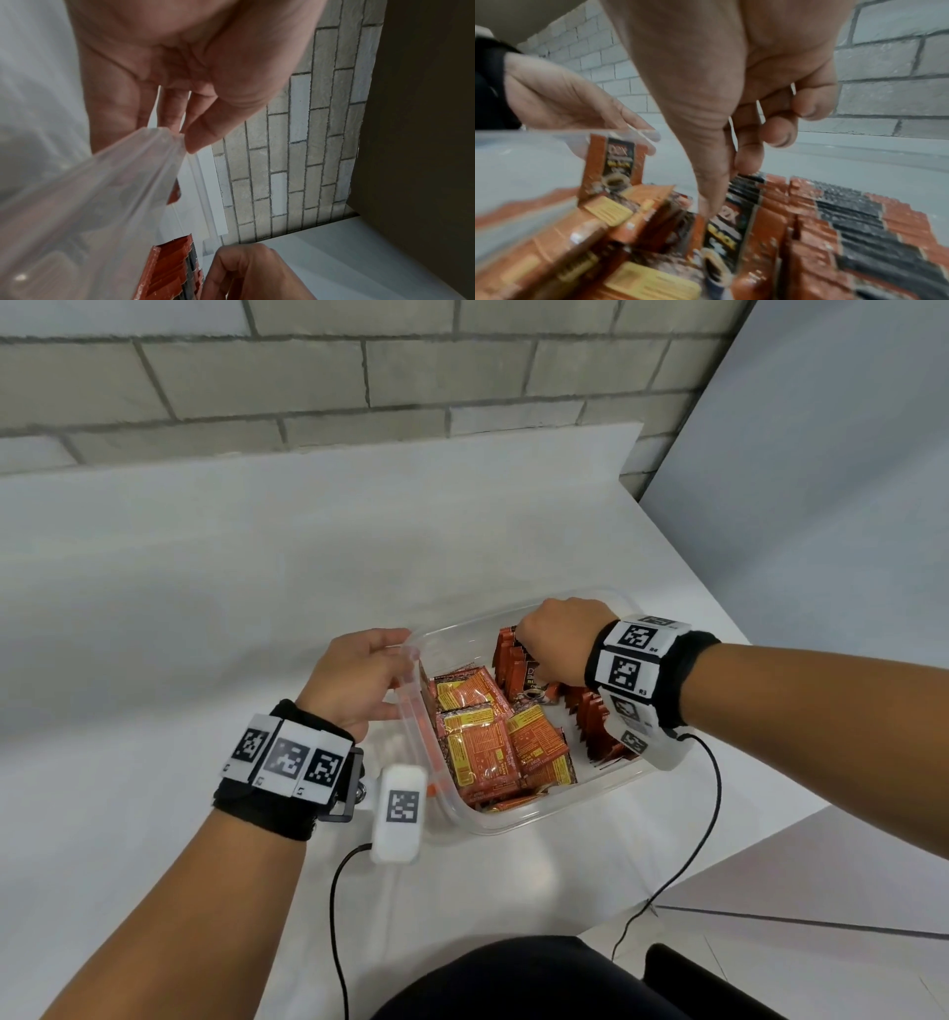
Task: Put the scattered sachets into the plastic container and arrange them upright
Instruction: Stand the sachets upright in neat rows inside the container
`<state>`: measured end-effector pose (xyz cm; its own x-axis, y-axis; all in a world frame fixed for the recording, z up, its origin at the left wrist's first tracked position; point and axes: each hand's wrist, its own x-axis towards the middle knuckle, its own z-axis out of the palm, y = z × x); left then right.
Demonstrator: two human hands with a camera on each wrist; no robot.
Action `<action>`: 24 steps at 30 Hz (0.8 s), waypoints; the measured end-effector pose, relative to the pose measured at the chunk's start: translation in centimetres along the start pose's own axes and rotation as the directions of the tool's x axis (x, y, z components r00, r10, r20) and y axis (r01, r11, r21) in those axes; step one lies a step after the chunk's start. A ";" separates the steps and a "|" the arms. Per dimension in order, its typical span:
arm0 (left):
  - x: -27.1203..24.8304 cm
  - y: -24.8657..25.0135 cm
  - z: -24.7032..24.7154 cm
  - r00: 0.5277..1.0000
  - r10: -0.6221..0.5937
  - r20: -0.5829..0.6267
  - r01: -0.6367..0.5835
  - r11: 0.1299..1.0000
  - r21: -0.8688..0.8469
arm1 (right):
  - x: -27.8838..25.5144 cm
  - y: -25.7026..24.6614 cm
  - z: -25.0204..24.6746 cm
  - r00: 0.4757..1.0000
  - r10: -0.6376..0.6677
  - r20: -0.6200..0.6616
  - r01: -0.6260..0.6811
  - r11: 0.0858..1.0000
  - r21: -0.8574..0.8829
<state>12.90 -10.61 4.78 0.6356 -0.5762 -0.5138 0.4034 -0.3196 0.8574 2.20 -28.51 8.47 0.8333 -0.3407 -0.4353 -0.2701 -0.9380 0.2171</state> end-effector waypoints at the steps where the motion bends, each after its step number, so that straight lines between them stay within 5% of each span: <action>1: 0.0 0.0 0.0 1.000 -0.001 0.001 0.001 1.000 -0.004 | -0.1 0.0 0.0 1.000 0.004 0.007 -0.005 0.998 0.062; 5: 0.0 -0.1 0.0 1.000 -0.002 0.005 0.002 1.000 -0.012 | -1.4 -0.2 0.5 0.990 0.033 0.136 -0.075 0.944 0.320; 9: 0.1 -0.2 0.0 1.000 0.004 0.003 -0.004 1.000 -0.011 | -2.6 -0.8 1.4 0.919 0.039 0.391 -0.214 0.884 0.416; 15: 0.1 -0.1 0.0 1.000 0.003 0.005 -0.003 1.000 -0.016 | -3.3 -2.1 0.9 0.946 0.052 0.319 -0.182 0.901 0.393; 24: 0.1 -0.2 -0.1 1.000 0.004 0.008 -0.004 1.000 -0.018 | -1.4 -2.4 2.2 0.855 0.039 0.517 -0.309 0.839 0.448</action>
<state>12.93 -10.52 4.55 0.6323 -0.5834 -0.5098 0.4123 -0.3037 0.8589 0.57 -25.86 6.60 0.4526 -0.3603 -0.8157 -0.6999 -0.7104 -0.0745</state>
